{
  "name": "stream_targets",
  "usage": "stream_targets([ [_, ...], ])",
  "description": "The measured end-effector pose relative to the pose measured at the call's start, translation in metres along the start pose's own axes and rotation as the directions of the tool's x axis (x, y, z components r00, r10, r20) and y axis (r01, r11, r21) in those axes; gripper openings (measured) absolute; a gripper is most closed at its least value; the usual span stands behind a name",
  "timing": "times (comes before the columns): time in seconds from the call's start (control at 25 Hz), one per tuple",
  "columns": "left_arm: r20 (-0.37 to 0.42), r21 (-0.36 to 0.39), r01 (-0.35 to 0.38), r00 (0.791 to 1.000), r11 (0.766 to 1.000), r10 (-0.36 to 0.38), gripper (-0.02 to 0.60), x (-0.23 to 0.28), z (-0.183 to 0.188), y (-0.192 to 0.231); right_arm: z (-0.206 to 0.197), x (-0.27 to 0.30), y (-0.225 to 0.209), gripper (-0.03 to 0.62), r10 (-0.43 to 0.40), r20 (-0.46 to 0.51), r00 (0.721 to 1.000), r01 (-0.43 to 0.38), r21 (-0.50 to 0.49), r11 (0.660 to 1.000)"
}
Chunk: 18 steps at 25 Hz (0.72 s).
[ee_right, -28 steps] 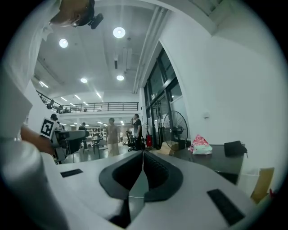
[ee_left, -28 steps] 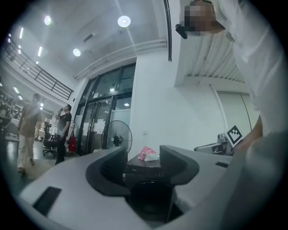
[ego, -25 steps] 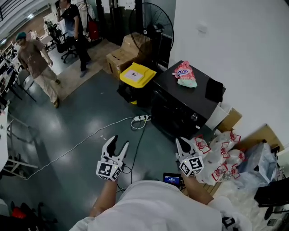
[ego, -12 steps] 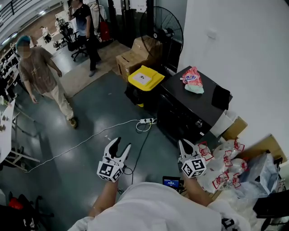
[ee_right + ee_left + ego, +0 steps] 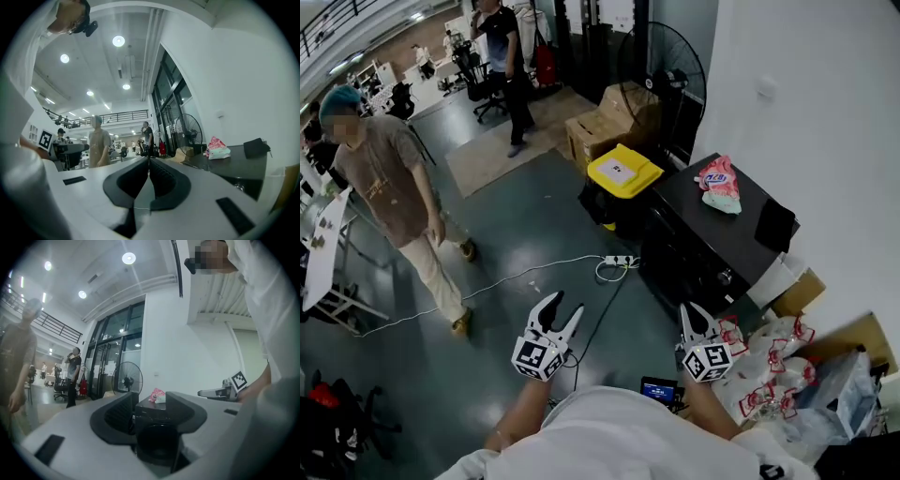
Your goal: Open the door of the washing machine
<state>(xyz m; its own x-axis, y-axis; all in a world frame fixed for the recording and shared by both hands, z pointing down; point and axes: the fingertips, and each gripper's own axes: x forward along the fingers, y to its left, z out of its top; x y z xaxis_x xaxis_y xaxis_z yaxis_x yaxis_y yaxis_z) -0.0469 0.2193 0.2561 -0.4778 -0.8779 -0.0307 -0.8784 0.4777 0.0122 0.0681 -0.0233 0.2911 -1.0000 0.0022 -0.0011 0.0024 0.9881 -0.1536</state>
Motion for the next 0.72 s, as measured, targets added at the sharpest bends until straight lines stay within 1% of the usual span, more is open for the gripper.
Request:
stream_targets([
  [0.08, 0.001, 0.001, 0.003, 1.000, 1.000, -0.003, 0.224, 0.000, 0.004, 0.000, -0.003, -0.002, 0.003, 0.034, 0.006, -0.011, 1.000, -0.006, 0.005, 1.000],
  [0.24, 0.011, -0.012, -0.022, 1.000, 1.000, 0.022, 0.224, 0.005, 0.009, 0.008, 0.004, 0.002, 0.004, 0.034, 0.017, 0.002, 1.000, -0.017, 0.012, 1.000],
  [0.4, 0.007, -0.015, -0.039, 0.999, 0.999, 0.039, 0.224, 0.015, 0.003, 0.004, 0.008, -0.011, -0.018, 0.034, -0.006, 0.013, 1.000, 0.006, -0.013, 1.000],
  [0.6, -0.016, -0.010, -0.015, 1.000, 1.000, 0.015, 0.224, 0.036, -0.009, -0.008, -0.004, -0.027, -0.051, 0.034, -0.054, -0.007, 0.999, 0.053, -0.011, 0.999],
  [0.72, -0.026, -0.005, 0.002, 1.000, 1.000, -0.002, 0.224, 0.055, -0.015, -0.010, -0.009, -0.025, -0.064, 0.034, -0.062, -0.009, 0.998, 0.062, -0.002, 0.998],
])
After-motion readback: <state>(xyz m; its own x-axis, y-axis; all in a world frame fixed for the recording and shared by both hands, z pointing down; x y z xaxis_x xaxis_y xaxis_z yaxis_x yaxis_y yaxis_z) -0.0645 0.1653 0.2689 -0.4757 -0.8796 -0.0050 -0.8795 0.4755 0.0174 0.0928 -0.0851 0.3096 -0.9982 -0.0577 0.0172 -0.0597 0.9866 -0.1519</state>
